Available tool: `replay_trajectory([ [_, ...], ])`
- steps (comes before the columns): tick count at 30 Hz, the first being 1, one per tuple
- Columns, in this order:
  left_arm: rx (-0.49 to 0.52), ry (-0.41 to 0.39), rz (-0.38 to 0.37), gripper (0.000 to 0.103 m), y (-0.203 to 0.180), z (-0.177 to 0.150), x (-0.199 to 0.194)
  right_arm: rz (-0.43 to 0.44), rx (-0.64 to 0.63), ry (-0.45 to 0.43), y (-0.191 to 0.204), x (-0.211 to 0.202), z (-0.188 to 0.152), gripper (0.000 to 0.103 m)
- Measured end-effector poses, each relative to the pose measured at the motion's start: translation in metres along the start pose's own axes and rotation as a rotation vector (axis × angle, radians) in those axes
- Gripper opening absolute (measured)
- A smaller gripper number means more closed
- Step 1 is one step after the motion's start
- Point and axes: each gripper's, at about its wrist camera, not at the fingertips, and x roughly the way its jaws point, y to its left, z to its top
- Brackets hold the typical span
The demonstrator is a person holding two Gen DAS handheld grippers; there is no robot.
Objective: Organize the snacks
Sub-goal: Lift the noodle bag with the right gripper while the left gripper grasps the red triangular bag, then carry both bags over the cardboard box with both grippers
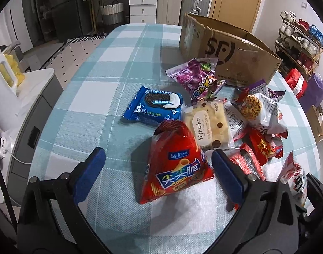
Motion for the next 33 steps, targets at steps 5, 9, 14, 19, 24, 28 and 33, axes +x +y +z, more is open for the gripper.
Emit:
replay_trajectory([
  [5,-0.034,0.033,-0.131,0.043,0.008,-0.002,0.013,0.000,0.005,0.003,-0.003,0.002,0.001,0.057],
  [9,-0.049,0.014,-0.200,0.038,0.018,-0.004,0.017,0.000,0.007,0.002,-0.003,0.002,0.002,0.057],
  [14,-0.036,0.012,-0.219,0.038,0.018,-0.005,0.021,-0.004,0.003,0.001,-0.003,0.003,0.002,0.057],
  [19,-0.039,0.011,-0.236,0.038,0.012,-0.009,0.015,-0.005,-0.006,-0.005,0.001,0.001,0.004,0.057],
  [24,-0.033,-0.002,-0.238,0.038,0.010,-0.014,0.006,-0.006,-0.014,-0.015,0.002,-0.001,0.007,0.057],
  [28,-0.023,-0.026,-0.236,0.038,0.009,-0.014,-0.005,-0.005,-0.017,-0.021,0.003,-0.002,0.010,0.057],
  [33,-0.012,-0.060,-0.240,0.038,0.008,-0.008,-0.023,0.001,-0.022,-0.032,0.005,-0.004,0.015,0.057],
])
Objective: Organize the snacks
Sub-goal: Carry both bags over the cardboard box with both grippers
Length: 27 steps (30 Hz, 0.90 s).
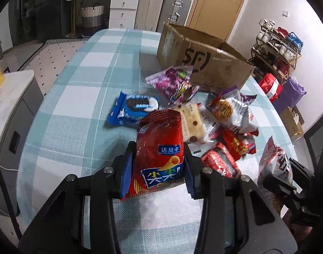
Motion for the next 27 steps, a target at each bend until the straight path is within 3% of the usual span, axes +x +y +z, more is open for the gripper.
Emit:
replay_trajectory([
  [9,0.072,-0.057,0.008,0.038,-0.016,0.027,-0.024,0.027,0.005,-0.055,0.001,-0.011,0.022,0.057],
  [16,0.136,-0.076,-0.029,0.038,-0.040,0.052,-0.028,0.035,0.013,-0.087,-0.011,-0.012,0.051,0.057],
  [27,0.161,-0.096,-0.075,0.038,-0.070,0.115,-0.017,0.027,0.014,-0.135,-0.029,-0.010,0.111,0.057],
])
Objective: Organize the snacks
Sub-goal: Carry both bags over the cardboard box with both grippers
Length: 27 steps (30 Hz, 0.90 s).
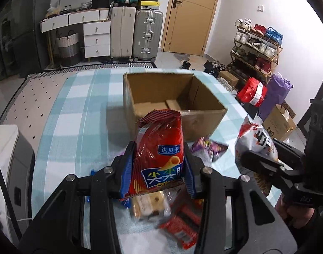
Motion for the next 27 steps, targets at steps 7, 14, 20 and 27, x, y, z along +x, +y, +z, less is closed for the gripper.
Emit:
replay_trajectory([
  [7,-0.017,-0.013,-0.016,0.038,-0.010,0.043,0.019,-0.012,-0.001,-0.008,-0.010,0.011,0.043,0.057],
  [14,-0.020,-0.017,-0.004,0.038,-0.015,0.085,0.049,-0.047,-0.014,-0.004,-0.026,0.026,0.087,0.057],
  [20,-0.023,-0.005,0.016,0.038,-0.008,0.108,0.079,-0.051,-0.007,0.022,-0.040,0.052,0.115,0.057],
  [27,-0.039,0.028,0.014,0.038,0.003,0.128,0.113,-0.067,0.004,0.059,-0.056,0.089,0.131,0.057],
])
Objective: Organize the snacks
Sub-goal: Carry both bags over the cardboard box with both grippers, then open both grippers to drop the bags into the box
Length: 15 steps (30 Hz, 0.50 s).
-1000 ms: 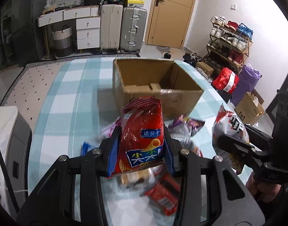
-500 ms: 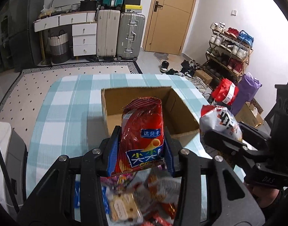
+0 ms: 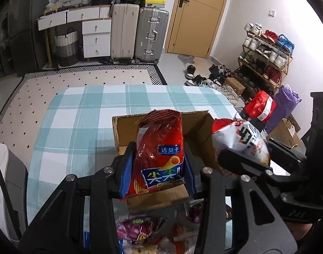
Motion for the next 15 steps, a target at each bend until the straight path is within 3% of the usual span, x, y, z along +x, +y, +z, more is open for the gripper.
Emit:
replay_trajectory([
  [8,0.003,0.049,-0.015,0.038,0.005,0.007,0.038,-0.028,0.009,0.034,-0.019,0.036,0.002,0.057],
  [12,-0.027,0.087,-0.086,0.039,0.010,0.007,0.057,-0.041,0.017,0.048,-0.030,0.049,-0.001,0.059],
  [15,-0.038,0.095,-0.087,0.049,0.012,0.007,0.062,-0.080,0.014,0.038,-0.035,0.052,-0.002,0.072],
])
